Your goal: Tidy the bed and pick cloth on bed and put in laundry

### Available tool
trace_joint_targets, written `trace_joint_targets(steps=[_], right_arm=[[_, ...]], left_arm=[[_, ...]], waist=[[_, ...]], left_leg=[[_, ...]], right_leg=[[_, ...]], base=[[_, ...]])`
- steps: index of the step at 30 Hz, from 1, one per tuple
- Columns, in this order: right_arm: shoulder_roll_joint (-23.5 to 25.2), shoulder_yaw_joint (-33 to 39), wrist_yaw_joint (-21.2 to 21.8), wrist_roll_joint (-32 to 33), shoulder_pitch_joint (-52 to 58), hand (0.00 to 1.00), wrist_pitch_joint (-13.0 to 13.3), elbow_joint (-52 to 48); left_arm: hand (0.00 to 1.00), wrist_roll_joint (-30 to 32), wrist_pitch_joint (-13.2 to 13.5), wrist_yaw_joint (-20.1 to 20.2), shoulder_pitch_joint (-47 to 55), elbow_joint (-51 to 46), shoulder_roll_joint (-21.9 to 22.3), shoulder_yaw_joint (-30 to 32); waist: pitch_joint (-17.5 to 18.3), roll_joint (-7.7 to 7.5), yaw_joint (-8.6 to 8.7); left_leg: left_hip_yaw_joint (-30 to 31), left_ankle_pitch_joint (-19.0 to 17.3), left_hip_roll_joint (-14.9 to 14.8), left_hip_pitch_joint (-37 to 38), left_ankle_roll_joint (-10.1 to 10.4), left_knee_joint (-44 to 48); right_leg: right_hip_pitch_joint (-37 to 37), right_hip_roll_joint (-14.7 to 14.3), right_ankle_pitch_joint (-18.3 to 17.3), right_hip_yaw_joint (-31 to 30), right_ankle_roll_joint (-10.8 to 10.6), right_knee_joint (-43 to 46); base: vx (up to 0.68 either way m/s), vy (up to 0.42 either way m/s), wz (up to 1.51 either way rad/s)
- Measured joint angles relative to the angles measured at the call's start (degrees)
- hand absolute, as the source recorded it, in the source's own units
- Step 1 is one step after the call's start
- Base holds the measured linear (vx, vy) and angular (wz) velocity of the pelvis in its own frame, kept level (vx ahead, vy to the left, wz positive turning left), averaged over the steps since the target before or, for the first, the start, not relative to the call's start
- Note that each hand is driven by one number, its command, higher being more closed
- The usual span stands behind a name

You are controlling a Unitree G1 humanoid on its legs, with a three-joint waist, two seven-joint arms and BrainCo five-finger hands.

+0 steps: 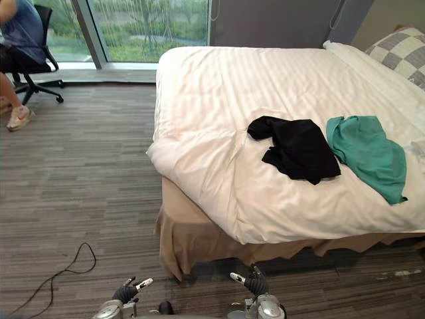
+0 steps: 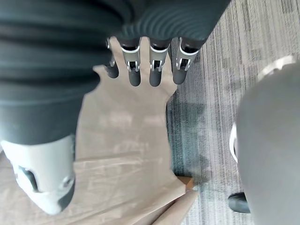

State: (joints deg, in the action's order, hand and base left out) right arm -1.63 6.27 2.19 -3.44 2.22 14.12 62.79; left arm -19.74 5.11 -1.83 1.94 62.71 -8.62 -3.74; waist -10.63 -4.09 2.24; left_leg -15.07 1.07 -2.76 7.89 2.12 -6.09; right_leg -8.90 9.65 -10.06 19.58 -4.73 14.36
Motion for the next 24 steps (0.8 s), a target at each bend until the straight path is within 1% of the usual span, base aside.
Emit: trace_joint_targets(steps=[2, 3, 6, 8, 10, 12, 13, 14, 15, 16, 17, 18, 19, 20, 21, 23, 24], right_arm=[[-0.13, 0.01, 0.02, -0.01, -0.02, 0.00, 0.23, -0.04], [-0.12, 0.00, 0.02, -0.04, 0.01, 0.00, 0.45, -0.06], [-0.30, -0.28, 0.32, -0.24, 0.20, 0.00, 0.65, -0.07], [-0.41, -0.77, 0.29, -0.27, 0.21, 0.00, 0.57, -0.07], [-0.41, -1.04, -0.10, -0.28, 0.20, 0.00, -0.02, -0.11], [-0.36, -1.04, -0.33, -0.27, 0.19, 0.00, -0.92, -0.13], [-0.31, -1.03, -0.85, -0.28, 0.19, 0.00, -2.56, -0.45], [-0.28, -1.02, -1.02, -0.30, 0.21, 0.00, -2.92, -0.46], [-0.27, -0.99, -1.33, -0.34, 0.22, 0.00, -3.56, -0.48], [-0.27, -0.75, -1.67, -0.34, 0.23, 0.00, -4.18, -0.48], [-0.14, -0.37, -1.91, -0.33, 0.27, 0.00, -4.55, -0.47], [-0.08, -0.05, -2.02, -0.31, 0.33, 0.00, -4.65, -0.47], [-0.03, 0.32, -2.25, -0.25, 0.54, 0.00, -4.68, -0.48], [-0.04, 0.42, -2.29, -0.24, 0.92, 0.00, -4.74, -0.51], [-0.01, 0.49, -2.31, -0.23, 1.12, 0.00, -4.79, -0.53], [-0.05, 0.63, -2.32, -0.22, 2.04, 0.00, -4.88, -1.22], [-0.09, 0.63, -2.31, -0.22, 2.13, 0.00, -4.87, -1.35]], left_arm=[[0.00, -1.68, 0.02, -1.17, 0.00, 1.77, 0.78, 2.81], [0.00, -2.06, 0.10, -1.15, 0.03, 1.72, 0.94, 3.54], [0.00, -2.20, 0.46, -1.20, 0.43, 1.63, 1.80, 6.63], [0.00, -3.25, 0.69, -2.14, 0.64, 1.61, 1.83, 6.75], [0.00, -7.50, 0.79, -3.98, 1.02, 1.62, 2.15, 7.96], [0.00, -11.42, 1.45, -5.98, 1.52, 1.63, 2.62, 9.22], [0.00, -16.00, 2.75, -8.16, 2.12, 1.64, 3.17, 10.19], [0.00, -17.10, 3.19, -8.57, 2.37, 1.63, 3.46, 10.97], [0.00, -19.33, 4.34, -9.17, 2.78, 1.63, 3.92, 11.79], [0.00, -22.76, 6.90, -9.76, 3.19, 1.57, 4.83, 13.77], [0.00, -24.50, 8.34, -9.73, 3.37, 1.33, 4.93, 15.00], [0.00, -25.77, 9.33, -9.69, 3.52, 0.92, 5.31, 15.63], [0.00, -29.20, 11.99, -9.52, 4.07, -0.74, 5.92, 15.67], [0.00, -30.77, 13.40, -9.42, 4.31, -2.16, 6.07, 15.77], [0.00, -31.63, 14.15, -9.35, 4.82, -3.46, 6.08, 16.23], [0.00, -35.29, 18.54, -9.30, 6.30, -8.81, 6.03, 18.59], [0.00, -35.93, 19.84, -9.26, 6.59, -10.48, 6.07, 19.29]], waist=[[0.01, 0.09, 0.30], [-0.06, 0.25, 0.43], [0.11, 0.08, 0.29], [0.18, 0.01, 0.18], [0.47, -0.27, 0.07], [0.60, -0.07, -0.07], [0.98, 0.03, -0.23], [1.15, 0.37, -0.20], [1.33, 0.56, -0.21], [1.54, 0.74, -0.31], [1.69, 0.76, -0.38], [1.68, 0.79, -0.46], [1.59, 0.68, -1.31], [1.57, 0.68, -1.98], [1.59, 0.65, -2.37], [1.58, 0.70, -3.26], [1.61, 0.73, -3.39]], left_leg=[[-0.27, -0.16, -0.32, 0.13, -0.09, -0.03], [-0.26, -0.29, -0.40, 0.15, -0.16, -0.03], [-0.28, -0.53, -1.04, 0.08, -0.08, -0.03], [-0.26, -0.59, -1.17, 0.13, 0.12, -0.02], [-0.17, -0.52, -1.04, 0.29, 0.37, -0.01], [-0.02, -0.01, -0.68, 0.78, -0.04, 0.01], [0.37, 0.07, -0.09, 1.03, -0.01, 0.04], [0.64, 0.08, 0.00, 0.94, 0.00, 0.04], [1.41, 0.08, 0.16, 0.89, -0.01, 0.03], [2.86, 0.14, 0.34, 0.47, -0.01, 0.03], [3.68, 0.44, 0.51, -0.18, -0.01, 0.03], [4.50, 0.56, 0.64, -0.60, -0.05, 0.02], [5.24, 0.85, 1.00, -1.14, -0.13, 0.02], [5.73, 0.89, 1.28, -1.22, -0.14, 0.00], [6.24, 0.96, 1.56, -1.21, -0.18, 0.00], [7.41, 1.06, 2.09, -1.19, -0.29, -0.02], [7.65, 1.06, 2.14, -1.21, -0.31, -0.03]], right_leg=[[-1.21, -0.88, 1.47, -0.55, -0.05, -2.75], [-1.43, -1.06, 1.73, -0.70, -0.07, -3.15], [-1.80, -1.84, 3.09, -1.34, -0.42, -4.34], [-1.84, -1.96, 3.34, -1.35, -0.57, -4.40], [-2.12, -1.91, 3.34, -1.33, -0.57, -4.65], [-2.61, -1.79, 3.34, -1.26, -0.57, -5.14], [-3.43, -1.59, 3.32, -0.46, -0.58, -5.81], [-3.56, -1.53, 3.32, 0.15, -0.58, -5.94], [-3.60, -1.45, 3.32, 0.81, -0.59, -6.10], [-3.98, -1.36, 3.28, 2.85, -0.60, -6.32], [-4.03, -1.28, 3.18, 4.00, -0.61, -6.45], [-4.06, -1.22, 3.08, 5.00, -0.63, -6.50], [-4.51, -1.00, 2.47, 6.57, -0.57, -6.66], [-4.76, -0.89, 2.09, 6.83, -0.74, -6.96], [-5.26, -0.76, 1.84, 7.52, -0.87, -7.34], [-6.75, -0.30, 0.80, 9.72, -0.89, -8.18], [-7.12, -0.18, 0.73, 10.05, -0.83, -8.43]], base=[[0.01, -0.013, -0.09], [0.00, 0.000, 0.00], [0.03, -0.004, 0.01], [0.06, -0.006, 0.01], [0.06, -0.002, 0.02], [0.14, 0.012, 0.08], [0.15, 0.009, 0.15], [0.07, -0.005, 0.23], [0.08, -0.031, 0.37], [0.08, -0.037, 0.50], [0.07, -0.042, 0.53], [0.05, -0.055, 0.58], [0.04, -0.053, 0.46], [0.04, -0.063, 0.41], [0.02, -0.057, 0.31], [0.02, -0.075, 0.37], [0.00, -0.054, 0.25]])
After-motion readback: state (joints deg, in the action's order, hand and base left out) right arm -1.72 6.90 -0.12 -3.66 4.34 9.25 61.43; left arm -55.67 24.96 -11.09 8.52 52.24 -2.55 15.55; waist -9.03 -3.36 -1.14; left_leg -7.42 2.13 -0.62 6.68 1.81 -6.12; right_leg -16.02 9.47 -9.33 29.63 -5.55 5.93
